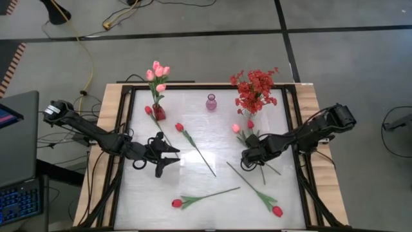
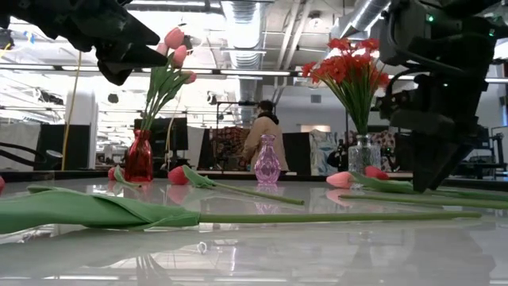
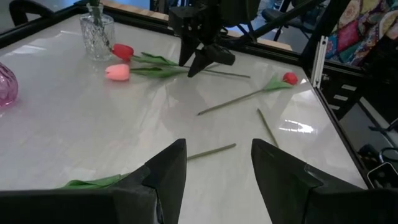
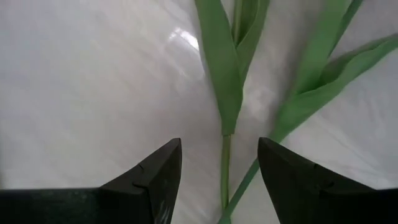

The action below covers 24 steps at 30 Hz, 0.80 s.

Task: Sort flowers into vase by color
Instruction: Put the pink tulip into the red vase

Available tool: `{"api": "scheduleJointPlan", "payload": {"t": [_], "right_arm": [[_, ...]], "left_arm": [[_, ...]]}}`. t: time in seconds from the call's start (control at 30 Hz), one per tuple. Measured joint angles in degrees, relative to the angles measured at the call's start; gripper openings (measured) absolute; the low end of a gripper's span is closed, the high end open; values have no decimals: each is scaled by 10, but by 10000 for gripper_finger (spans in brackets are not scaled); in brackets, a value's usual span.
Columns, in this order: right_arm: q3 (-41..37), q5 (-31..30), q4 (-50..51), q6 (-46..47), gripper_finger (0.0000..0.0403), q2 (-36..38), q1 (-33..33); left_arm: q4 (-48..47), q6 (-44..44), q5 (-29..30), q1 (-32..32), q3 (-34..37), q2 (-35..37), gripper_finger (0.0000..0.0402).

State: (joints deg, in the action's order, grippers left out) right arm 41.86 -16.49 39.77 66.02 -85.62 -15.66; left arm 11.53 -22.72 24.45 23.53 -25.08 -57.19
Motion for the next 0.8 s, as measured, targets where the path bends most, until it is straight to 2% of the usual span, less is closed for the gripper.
{"api": "scheduleJointPlan", "payload": {"t": [0.23, 0.37, 0.5, 0.8], "right_arm": [[-24, 11, -47, 5, 235, 1, 0], [-25, 12, -44, 15, 214, 1, 0], [-25, 24, -43, 12, 172, 1, 0], [-25, 52, -45, 12, 42, 1, 0]], "left_arm": [[0, 0, -1, 0, 0, 0, 169], [0, 2, -1, 0, 0, 0, 169], [0, 3, -1, 0, 0, 0, 169], [0, 4, -1, 0, 0, 0, 169]]}}
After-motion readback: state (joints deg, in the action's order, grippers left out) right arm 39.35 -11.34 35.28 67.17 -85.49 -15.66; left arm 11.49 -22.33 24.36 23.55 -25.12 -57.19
